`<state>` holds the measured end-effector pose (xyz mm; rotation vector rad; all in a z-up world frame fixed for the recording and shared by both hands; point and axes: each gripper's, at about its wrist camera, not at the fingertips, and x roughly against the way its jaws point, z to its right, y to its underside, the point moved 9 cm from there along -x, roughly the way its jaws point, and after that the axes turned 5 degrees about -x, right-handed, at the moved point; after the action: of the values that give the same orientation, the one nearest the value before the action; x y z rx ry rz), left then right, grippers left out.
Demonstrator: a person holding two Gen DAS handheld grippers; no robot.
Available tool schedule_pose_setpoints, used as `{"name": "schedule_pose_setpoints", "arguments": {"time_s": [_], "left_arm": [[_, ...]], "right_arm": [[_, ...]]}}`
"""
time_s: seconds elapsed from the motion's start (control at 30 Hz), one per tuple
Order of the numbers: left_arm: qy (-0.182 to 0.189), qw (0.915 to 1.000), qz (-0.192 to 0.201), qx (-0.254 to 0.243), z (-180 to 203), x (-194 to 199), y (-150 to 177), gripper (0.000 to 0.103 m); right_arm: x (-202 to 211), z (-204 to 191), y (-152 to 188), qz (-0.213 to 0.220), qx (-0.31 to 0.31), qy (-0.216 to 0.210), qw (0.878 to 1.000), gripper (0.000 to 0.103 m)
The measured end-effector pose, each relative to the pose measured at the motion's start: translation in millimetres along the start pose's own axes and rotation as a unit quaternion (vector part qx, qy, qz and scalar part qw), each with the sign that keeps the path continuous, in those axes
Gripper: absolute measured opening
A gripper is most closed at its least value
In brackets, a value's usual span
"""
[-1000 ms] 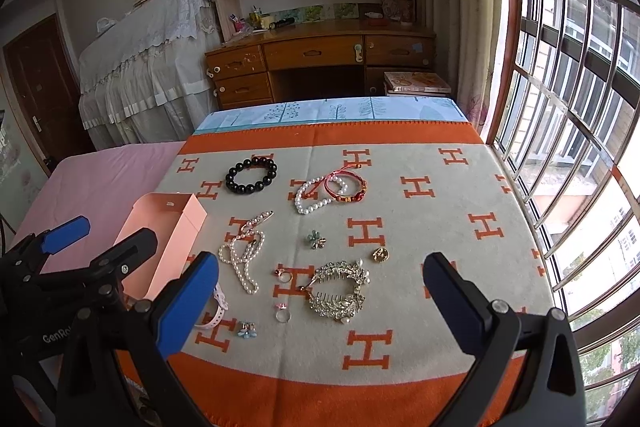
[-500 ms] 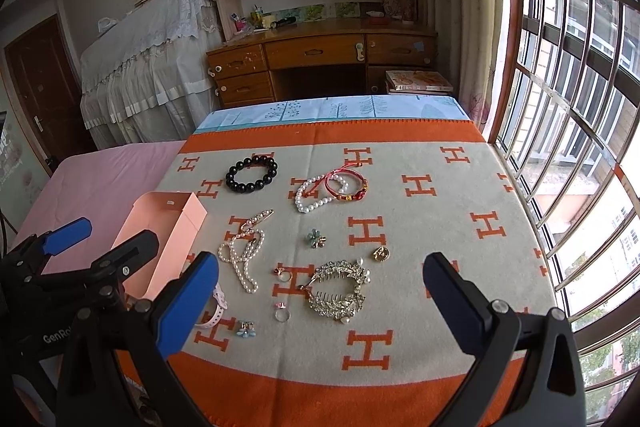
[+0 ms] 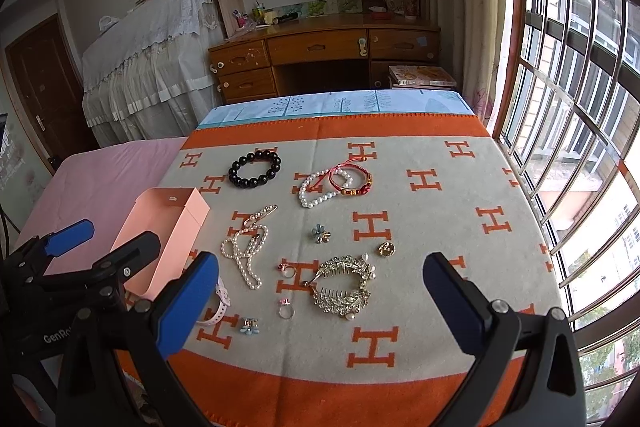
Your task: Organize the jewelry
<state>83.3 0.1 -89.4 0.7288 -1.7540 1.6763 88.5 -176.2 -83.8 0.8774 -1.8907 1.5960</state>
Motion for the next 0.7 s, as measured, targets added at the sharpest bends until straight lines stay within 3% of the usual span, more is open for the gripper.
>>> {"name": "schedule_pose_setpoints", "arguments": {"time_s": [0.7], "left_arm": [[0.002,0.9998,-0.018,-0.006,4.5,-4.9,3.0,0.102]], "right_arm": [[-0.2,1.3,-0.5,-0.007,-0.005,-0.002,1.0,0.103]]}}
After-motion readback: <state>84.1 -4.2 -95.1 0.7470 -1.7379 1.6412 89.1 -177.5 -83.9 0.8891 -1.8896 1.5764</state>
